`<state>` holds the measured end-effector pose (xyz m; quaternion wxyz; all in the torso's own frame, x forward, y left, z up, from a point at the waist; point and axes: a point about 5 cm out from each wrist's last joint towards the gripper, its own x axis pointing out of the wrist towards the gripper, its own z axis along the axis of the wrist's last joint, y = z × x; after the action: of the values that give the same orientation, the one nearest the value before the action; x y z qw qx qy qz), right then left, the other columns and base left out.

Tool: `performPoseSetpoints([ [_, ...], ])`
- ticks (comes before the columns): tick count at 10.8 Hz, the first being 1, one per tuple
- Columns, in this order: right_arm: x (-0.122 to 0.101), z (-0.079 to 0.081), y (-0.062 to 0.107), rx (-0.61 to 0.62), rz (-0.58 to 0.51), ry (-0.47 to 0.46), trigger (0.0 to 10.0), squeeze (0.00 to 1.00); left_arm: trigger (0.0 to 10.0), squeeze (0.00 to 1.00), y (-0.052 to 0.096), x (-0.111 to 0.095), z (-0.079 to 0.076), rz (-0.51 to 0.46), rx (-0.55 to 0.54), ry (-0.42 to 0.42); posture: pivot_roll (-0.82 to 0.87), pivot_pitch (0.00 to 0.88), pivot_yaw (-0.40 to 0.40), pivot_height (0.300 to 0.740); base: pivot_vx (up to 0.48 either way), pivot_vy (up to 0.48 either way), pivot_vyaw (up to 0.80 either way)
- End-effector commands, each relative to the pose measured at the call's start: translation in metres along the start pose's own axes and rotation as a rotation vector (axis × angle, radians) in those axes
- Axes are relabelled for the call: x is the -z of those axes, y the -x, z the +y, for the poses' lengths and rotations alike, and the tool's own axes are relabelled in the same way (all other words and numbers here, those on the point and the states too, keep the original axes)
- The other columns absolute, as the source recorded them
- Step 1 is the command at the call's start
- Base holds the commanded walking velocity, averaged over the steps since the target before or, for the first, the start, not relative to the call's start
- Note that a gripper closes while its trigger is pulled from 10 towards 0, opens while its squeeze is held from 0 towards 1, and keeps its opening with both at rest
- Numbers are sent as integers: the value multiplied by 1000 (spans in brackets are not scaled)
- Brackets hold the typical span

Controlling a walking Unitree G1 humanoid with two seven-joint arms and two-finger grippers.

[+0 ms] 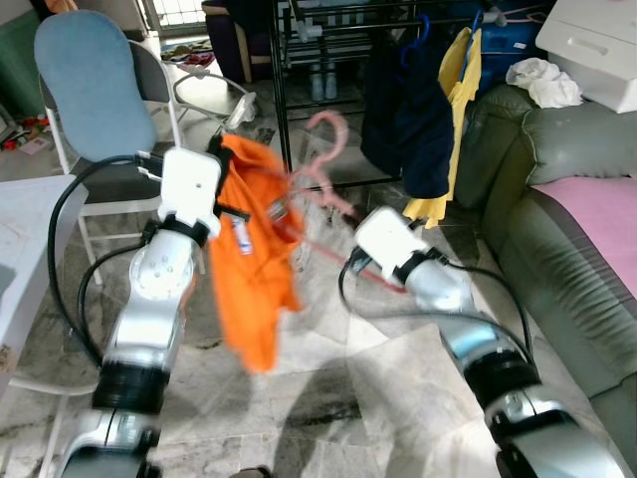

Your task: Hang hanger

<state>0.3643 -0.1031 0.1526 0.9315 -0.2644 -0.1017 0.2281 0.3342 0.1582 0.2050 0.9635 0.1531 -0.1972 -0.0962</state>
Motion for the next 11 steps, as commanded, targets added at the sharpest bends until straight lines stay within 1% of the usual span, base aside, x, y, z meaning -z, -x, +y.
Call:
performPoseSetpoints([
  [1, -9, -11, -5, 63, -25, -26, 10000, 0, 0, 0, 4, -1, 1, 0, 13, -33, -6, 63, 17, 740, 0, 0, 0],
  [2, -16, -28, -9, 151, -44, -62, 10000, 0, 0, 0, 17, 8, -9, 45, 33, -7, -9, 67, 20, 740, 0, 0, 0],
  [3, -19, -34, -12, 191, -48, -66, 10000, 0, 0, 0, 21, 12, -19, 68, 58, 29, -11, 71, 19, 740, 0, 0, 0],
  [4, -26, -39, -18, 227, -57, -79, 10000, 0, 0, 0, 25, 12, -43, 70, 161, 82, -15, 73, 19, 740, 0, 0, 0],
  [5, -35, -41, -25, 256, -79, -108, 10000, 0, 0, 0, 27, 8, -66, 59, 262, 117, -17, 74, 20, 740, 0, 0, 0],
  [6, -39, -40, -28, 261, -89, -113, 10000, 0, 0, 0, 28, 6, -73, 46, 296, 118, -17, 74, 20, 740, 0, 0, 0],
  [7, -50, -37, -35, 285, -114, -121, 10000, 0, 0, 0, 26, -4, -91, 11, 384, 134, -15, 73, 20, 740, 0, 0, 0],
  [8, -52, -35, -37, 281, -120, -125, 10000, 0, 0, 0, 26, -8, -97, -2, 418, 146, -13, 70, 20, 740, 0, 0, 0],
  [9, -58, -31, -42, 277, -132, -139, 10000, 0, 0, 0, 29, -18, -114, -28, 514, 196, -15, 70, 21, 740, 0, 0, 0],
  [10, -63, -29, -46, 286, -150, -147, 10000, 0, 0, 0, 41, -24, -134, -34, 654, 248, -15, 70, 21, 740, 0, 0, 0],
  [11, -66, -24, -46, 245, -180, -140, 10000, 0, 0, 0, 52, -16, -142, 0, 708, 199, -11, 73, 21, 740, 0, 0, 0],
])
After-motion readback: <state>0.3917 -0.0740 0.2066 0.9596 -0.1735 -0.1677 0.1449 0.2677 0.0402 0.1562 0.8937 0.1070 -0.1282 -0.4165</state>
